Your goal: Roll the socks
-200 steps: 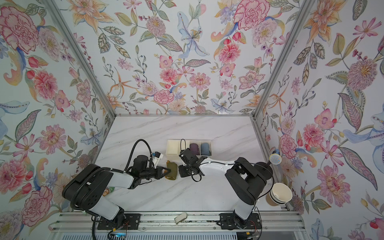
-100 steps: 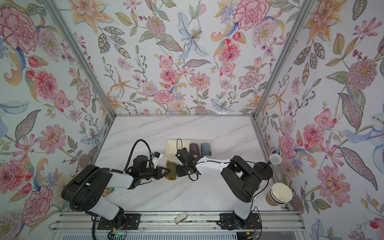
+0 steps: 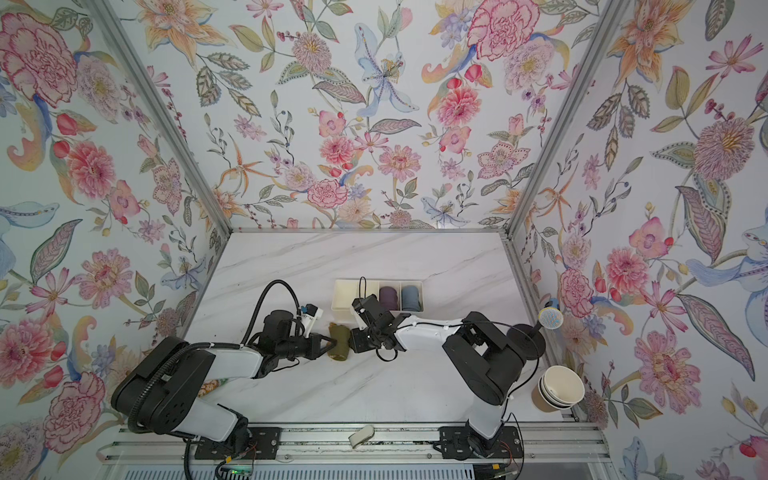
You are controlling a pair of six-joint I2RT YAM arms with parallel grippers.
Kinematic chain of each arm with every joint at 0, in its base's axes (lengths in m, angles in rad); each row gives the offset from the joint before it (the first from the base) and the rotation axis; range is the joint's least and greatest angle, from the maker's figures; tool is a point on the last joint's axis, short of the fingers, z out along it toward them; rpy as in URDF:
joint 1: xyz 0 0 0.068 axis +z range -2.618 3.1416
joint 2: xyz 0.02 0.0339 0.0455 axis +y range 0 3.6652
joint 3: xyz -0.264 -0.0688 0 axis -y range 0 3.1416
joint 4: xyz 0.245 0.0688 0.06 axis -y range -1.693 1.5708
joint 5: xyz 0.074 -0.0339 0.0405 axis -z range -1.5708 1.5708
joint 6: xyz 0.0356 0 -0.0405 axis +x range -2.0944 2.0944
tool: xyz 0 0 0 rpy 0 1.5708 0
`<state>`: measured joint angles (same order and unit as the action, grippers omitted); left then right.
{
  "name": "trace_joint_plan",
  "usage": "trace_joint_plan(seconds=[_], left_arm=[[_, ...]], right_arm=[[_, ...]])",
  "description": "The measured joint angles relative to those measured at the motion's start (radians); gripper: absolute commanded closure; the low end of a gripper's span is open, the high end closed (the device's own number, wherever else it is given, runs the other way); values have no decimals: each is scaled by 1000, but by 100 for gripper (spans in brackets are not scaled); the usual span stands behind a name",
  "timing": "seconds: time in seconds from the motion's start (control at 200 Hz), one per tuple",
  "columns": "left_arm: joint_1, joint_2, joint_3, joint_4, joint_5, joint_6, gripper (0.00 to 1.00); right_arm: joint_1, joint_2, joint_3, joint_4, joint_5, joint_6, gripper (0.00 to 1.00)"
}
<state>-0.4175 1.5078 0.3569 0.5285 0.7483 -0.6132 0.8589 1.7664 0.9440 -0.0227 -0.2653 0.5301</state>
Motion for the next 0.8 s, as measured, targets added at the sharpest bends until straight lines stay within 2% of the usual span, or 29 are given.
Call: trace_joint_plan(seconds=[0.2, 0.54, 0.801], left_arm=[[6, -3, 4, -19, -3, 7, 100], [13, -5, 4, -34, -23, 14, 100], [13, -5, 3, -84, -27, 15, 100]], right_arm=[[-24, -9, -51, 100, -83, 43, 69], [-38, -9, -89, 237, -191, 107, 62], [-38, -9, -97, 319, -227, 143, 56]])
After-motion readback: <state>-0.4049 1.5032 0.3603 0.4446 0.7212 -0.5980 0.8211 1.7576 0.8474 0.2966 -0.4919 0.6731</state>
